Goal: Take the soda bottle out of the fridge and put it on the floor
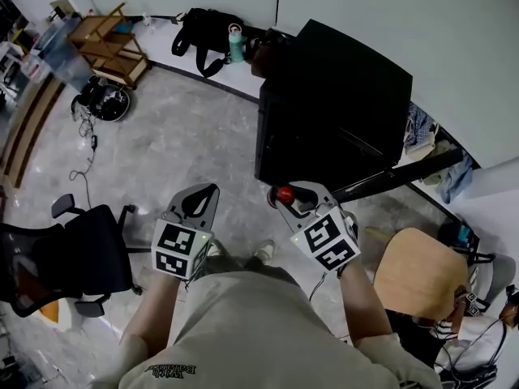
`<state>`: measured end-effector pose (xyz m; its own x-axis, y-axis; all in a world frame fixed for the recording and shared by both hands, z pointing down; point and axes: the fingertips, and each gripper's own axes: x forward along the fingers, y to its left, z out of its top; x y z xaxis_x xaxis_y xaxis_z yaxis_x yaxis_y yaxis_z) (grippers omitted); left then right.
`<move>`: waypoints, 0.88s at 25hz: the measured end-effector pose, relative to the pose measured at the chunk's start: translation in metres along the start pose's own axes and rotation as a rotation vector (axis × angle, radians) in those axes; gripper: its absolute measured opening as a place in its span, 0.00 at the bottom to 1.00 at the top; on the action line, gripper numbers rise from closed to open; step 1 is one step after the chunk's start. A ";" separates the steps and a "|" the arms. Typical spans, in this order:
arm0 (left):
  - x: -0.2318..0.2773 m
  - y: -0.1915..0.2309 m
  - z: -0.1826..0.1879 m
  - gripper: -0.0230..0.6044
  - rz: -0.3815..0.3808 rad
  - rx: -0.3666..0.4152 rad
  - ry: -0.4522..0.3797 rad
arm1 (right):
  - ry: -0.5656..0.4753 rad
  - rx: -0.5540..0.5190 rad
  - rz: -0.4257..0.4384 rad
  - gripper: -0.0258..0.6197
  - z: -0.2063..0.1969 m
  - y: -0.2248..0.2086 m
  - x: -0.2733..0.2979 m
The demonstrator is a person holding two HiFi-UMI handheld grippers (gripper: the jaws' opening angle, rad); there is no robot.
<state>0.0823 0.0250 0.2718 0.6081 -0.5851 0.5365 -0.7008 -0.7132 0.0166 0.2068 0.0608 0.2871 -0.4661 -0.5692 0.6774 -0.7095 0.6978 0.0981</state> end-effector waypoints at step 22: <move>-0.030 0.119 -0.075 0.05 0.017 0.017 0.057 | 0.113 -0.057 0.081 0.21 0.056 0.071 0.142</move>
<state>-0.0471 -0.0137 0.3209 0.5738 -0.5746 0.5836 -0.7039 -0.7102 -0.0071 0.0612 0.0053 0.3495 -0.4559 -0.4595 0.7623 -0.6391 0.7650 0.0789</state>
